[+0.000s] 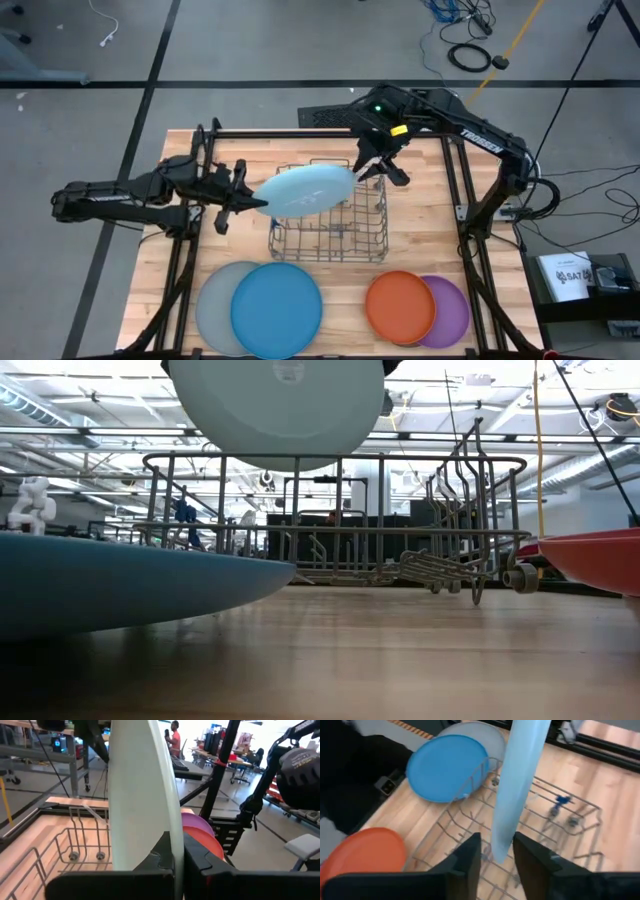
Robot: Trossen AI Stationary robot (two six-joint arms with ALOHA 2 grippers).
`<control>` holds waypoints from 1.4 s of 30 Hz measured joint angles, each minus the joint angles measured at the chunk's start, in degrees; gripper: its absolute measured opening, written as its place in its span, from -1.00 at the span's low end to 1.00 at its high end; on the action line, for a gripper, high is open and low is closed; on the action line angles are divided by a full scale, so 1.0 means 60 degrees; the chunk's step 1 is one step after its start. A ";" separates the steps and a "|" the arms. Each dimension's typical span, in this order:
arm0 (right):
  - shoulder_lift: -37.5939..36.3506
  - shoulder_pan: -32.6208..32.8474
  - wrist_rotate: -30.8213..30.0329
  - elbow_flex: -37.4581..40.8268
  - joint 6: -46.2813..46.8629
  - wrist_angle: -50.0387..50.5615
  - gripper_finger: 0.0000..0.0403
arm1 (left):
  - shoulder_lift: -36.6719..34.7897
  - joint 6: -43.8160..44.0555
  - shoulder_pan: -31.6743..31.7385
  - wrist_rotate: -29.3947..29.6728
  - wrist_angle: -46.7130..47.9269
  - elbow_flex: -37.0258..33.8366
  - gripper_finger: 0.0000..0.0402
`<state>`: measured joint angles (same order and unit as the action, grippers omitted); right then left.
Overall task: Sort dishes
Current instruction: Put the light blue plate in the dish rack
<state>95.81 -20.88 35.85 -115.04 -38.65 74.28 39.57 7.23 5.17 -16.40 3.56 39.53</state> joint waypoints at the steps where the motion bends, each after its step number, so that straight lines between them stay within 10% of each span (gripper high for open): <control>1: -0.0084 -0.0004 -0.0075 0.0000 0.0032 0.0007 -0.38 | -0.0040 0.0066 -0.0003 0.0024 0.0035 0.0000 -0.99; 16: -0.1863 -0.0007 -0.2254 0.0004 0.0338 -0.1111 -0.21 | -0.0119 0.4325 -0.0011 0.2801 0.0927 0.0144 -0.99; 42: -0.2026 -0.0014 -0.3234 0.0007 0.0051 -0.1862 -0.22 | 0.2078 0.8439 -0.2423 0.7095 0.7499 0.5013 -0.99</control>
<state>83.66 -20.97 16.45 -115.00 -38.35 63.11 52.04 57.86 -9.37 26.17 48.55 69.61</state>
